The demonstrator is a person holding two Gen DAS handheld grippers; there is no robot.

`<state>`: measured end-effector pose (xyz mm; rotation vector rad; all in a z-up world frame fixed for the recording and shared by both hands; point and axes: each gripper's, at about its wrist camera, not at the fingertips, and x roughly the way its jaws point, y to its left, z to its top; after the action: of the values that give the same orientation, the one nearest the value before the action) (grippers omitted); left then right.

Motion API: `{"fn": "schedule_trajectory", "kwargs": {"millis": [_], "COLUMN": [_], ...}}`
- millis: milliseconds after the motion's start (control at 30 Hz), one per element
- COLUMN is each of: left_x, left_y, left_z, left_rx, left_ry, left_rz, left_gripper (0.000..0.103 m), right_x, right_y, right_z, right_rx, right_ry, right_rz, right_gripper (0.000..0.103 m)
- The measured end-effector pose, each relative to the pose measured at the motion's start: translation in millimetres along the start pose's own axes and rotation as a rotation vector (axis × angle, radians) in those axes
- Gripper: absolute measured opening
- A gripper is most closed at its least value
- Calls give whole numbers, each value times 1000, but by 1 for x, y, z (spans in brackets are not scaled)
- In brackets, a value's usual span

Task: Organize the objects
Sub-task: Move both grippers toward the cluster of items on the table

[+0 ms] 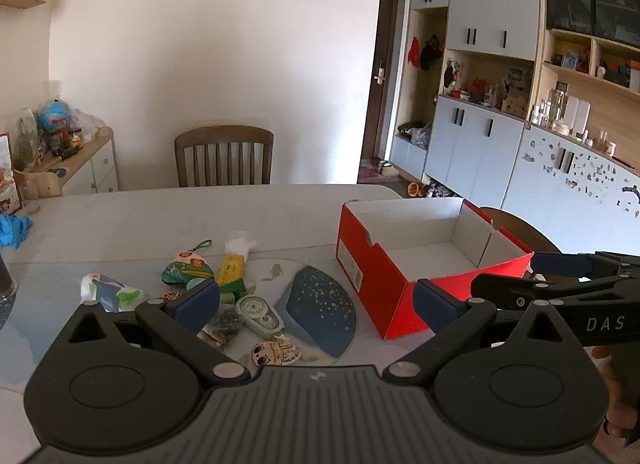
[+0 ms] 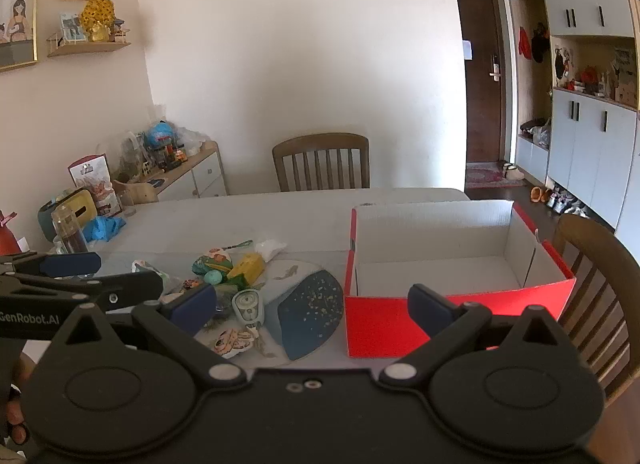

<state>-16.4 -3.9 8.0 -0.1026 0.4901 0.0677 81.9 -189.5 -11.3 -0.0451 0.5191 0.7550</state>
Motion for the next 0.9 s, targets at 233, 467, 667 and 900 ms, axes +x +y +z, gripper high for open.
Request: {"fn": "schedule_trajectory", "kwargs": {"millis": [233,467,667,900], "left_x": [-10,-11,-10,-1], "left_y": [-5,-5,-3,18], "left_z": [1,1,1,3], "left_rx": [5,-4,5,-12], "left_ry": [-34,-43,-30,-18], "left_rz": [33,52,78,86], "left_gripper": [103,103,103,103], "right_x": [-4,-5,-1,17], "right_y": [-2,0,7,23], "right_z": [1,4,5,9], "right_rx": [-7,-19,-40,-48], "right_ry": [-16,-23,-24,-4], "right_rz": [11,23,47,59], "right_gripper": [102,102,102,102]}}
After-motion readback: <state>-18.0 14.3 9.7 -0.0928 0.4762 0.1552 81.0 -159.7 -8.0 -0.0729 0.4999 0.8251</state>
